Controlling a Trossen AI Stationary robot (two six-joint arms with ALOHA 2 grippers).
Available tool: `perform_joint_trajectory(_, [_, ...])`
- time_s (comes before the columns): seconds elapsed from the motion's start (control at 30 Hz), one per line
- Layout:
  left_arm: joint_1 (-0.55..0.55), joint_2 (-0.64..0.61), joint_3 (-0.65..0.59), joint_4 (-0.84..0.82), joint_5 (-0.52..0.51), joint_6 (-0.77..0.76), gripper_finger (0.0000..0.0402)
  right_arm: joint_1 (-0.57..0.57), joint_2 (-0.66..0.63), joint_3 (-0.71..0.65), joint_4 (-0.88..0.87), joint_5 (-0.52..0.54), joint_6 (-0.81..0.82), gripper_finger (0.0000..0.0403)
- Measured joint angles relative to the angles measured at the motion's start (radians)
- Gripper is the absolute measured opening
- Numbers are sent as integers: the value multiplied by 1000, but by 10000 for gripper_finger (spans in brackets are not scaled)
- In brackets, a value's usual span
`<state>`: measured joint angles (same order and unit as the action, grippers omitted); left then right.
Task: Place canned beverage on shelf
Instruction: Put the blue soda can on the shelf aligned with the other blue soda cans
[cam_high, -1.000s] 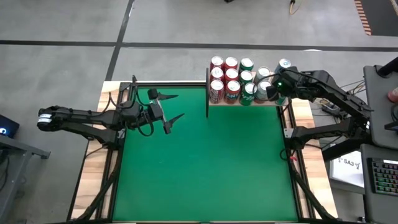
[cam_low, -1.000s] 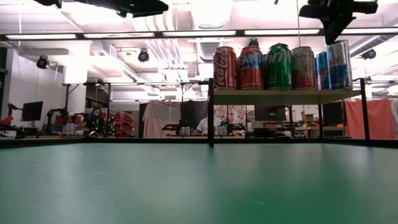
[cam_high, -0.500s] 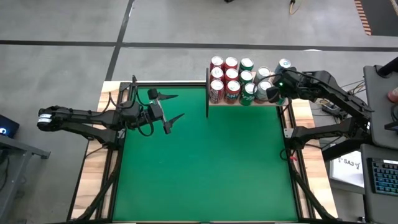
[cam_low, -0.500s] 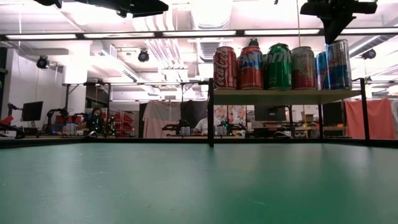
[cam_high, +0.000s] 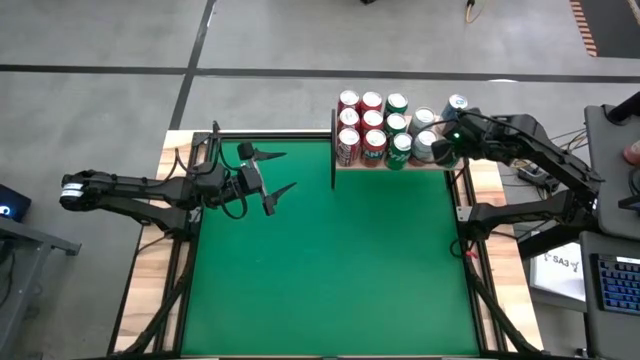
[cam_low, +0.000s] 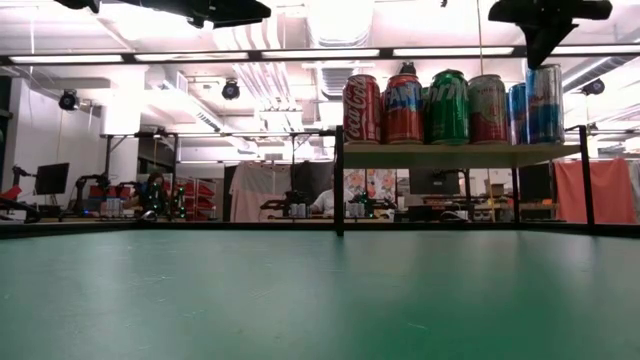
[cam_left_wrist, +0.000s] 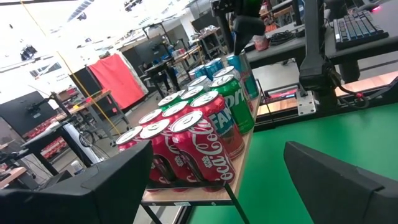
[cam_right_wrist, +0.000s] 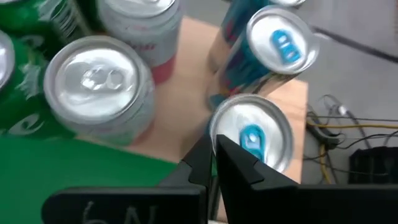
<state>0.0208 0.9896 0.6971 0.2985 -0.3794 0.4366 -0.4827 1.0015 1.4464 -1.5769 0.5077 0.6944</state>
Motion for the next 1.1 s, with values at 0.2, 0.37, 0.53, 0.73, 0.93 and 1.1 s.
perform_joint_trajectory(0.2, [0, 0, 0, 0, 0, 0, 347, 0, 7, 0, 8, 81, 2, 12])
perform_joint_trajectory(0.37, [1, 0, 0, 0, 0, 0, 347, 0, 7, 0, 79, 106, 2, 12])
perform_joint_trajectory(0.53, [1, 0, 0, 0, 0, 0, 347, 0, 10, 9, 94, 23, 1, 12])
perform_joint_trajectory(0.73, [1, 0, 0, 0, 0, 10, 347, 1, 23, 9, 15, -164, 97, 12])
perform_joint_trajectory(0.93, [2, 8, 0, 3, -1, 15, 347, 1, 49, -1, 6, -165, 102, 12])
perform_joint_trajectory(1.1, [3, 12, 0, 1, -6, 17, 347, 0, 79, -5, 7, -62, 110, 12])
